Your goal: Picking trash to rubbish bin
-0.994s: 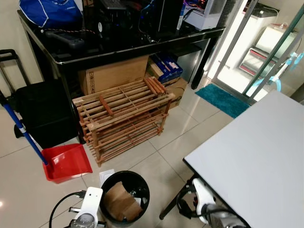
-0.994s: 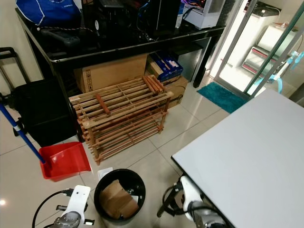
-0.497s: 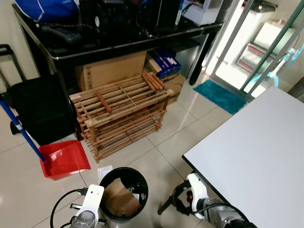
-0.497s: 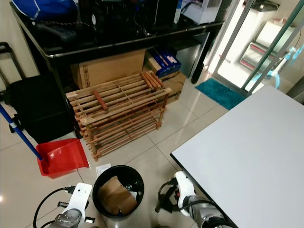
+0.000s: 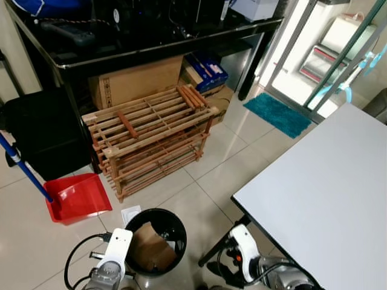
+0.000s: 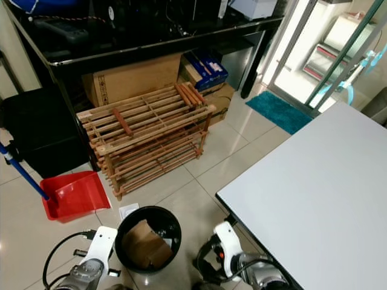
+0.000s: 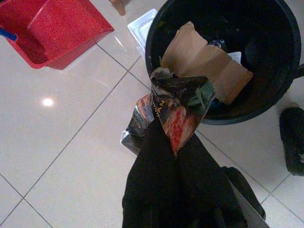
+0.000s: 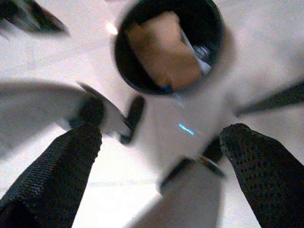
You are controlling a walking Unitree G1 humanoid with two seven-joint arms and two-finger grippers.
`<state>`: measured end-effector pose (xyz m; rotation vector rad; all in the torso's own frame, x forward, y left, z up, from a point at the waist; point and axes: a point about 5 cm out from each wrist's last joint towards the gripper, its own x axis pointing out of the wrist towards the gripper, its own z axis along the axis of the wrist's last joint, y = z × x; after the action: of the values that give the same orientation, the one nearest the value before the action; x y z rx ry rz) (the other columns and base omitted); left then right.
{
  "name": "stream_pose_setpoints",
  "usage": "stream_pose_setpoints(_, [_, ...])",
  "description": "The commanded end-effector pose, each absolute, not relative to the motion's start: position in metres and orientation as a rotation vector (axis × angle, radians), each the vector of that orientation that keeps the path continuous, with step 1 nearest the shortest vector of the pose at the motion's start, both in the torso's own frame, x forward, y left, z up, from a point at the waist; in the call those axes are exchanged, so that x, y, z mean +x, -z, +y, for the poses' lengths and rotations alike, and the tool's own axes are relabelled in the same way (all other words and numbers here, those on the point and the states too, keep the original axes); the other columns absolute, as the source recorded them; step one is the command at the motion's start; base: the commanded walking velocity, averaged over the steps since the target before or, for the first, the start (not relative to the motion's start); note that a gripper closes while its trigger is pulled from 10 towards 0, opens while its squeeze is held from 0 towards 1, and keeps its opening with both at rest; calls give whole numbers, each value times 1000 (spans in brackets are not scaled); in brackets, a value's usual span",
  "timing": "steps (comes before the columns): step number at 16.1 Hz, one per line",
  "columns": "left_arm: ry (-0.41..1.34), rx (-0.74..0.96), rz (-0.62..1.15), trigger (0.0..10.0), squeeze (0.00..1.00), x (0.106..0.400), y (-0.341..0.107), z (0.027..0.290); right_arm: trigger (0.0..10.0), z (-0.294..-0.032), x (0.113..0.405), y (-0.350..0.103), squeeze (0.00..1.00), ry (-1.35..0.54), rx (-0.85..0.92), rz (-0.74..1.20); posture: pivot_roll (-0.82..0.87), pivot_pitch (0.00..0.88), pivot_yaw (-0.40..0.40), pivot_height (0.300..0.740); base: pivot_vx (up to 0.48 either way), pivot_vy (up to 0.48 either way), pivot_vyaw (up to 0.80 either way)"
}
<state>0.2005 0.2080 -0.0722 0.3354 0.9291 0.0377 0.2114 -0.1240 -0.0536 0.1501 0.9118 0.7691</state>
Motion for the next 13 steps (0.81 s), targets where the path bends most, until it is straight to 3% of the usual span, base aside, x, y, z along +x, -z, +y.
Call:
stream_pose_setpoints(1, [-1,327,929,10000,0,200,74,200,10000,-128,218,45,0,-783,208,868,-90,120,-169,740,0,0,0])
stream_pose_setpoints(13, [-8,353,815,10000,0,225,57,203,10000,-127,225,22,0,-766,349,746,-113,128,-177,740,0,0,0])
